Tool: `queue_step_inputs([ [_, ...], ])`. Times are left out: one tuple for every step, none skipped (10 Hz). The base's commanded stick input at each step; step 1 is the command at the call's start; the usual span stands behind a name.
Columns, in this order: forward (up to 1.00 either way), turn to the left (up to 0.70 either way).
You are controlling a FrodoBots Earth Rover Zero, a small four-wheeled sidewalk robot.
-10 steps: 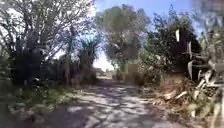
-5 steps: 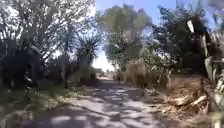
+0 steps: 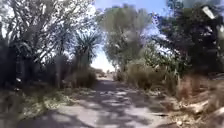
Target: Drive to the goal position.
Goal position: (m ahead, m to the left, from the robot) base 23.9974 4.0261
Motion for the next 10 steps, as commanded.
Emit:
queue_step_inputs([
  [0.85,0.00],
  [0.85,0.00],
  [0.85,0.00],
  [0.85,0.00],
  [0.85,0.00],
  [0.85,0.00],
  [0.85,0.00],
  [0.85,0.00],
  [0.85,0.00],
  [0.85,0.00],
])
